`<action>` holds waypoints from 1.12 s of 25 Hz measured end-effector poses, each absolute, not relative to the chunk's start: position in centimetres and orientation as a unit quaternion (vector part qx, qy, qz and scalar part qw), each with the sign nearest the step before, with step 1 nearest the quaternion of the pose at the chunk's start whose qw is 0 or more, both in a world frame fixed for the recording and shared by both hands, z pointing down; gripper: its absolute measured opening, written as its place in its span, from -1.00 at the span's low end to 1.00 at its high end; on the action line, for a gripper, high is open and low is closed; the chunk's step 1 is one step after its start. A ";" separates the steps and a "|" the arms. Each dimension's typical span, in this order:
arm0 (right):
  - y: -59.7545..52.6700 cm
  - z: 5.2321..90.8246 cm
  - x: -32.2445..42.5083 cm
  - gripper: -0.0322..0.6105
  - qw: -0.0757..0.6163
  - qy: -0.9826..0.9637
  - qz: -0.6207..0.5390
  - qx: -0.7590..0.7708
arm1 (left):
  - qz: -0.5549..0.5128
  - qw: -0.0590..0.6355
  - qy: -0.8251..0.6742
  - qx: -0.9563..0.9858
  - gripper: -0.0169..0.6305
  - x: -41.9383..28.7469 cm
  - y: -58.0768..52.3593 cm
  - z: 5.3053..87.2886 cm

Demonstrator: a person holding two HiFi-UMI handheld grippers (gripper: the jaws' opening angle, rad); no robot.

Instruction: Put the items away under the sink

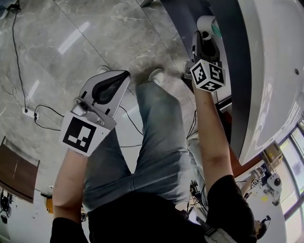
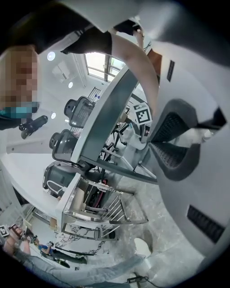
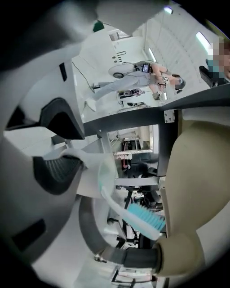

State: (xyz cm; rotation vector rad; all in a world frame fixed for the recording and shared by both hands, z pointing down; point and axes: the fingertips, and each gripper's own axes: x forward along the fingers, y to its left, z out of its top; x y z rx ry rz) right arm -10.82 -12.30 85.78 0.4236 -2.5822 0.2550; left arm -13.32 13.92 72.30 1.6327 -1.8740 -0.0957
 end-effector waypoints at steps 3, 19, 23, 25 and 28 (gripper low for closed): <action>-12.3 86.1 -10.7 -0.58 0.263 -0.948 0.082 0.156 | -0.036 0.327 -0.711 0.622 -0.88 -13.1 14.0 72.4; -13.7 87.3 -10.2 -0.46 0.288 -0.940 0.070 0.169 | -0.038 0.328 -0.705 0.627 -0.88 -12.7 13.4 72.6; -13.7 87.6 -9.0 -0.46 0.295 -0.935 0.078 0.183 | -0.043 0.335 -0.705 0.624 -0.88 -12.6 14.0 73.0; -13.3 87.3 -8.5 -0.46 0.298 -0.934 0.079 0.184 | -0.042 0.335 -0.703 0.626 -0.88 -12.5 14.2 72.8; -12.3 86.3 -7.7 -0.46 0.301 -0.931 0.084 0.187 | -0.042 0.334 -0.702 0.628 -0.88 -12.3 14.2 72.2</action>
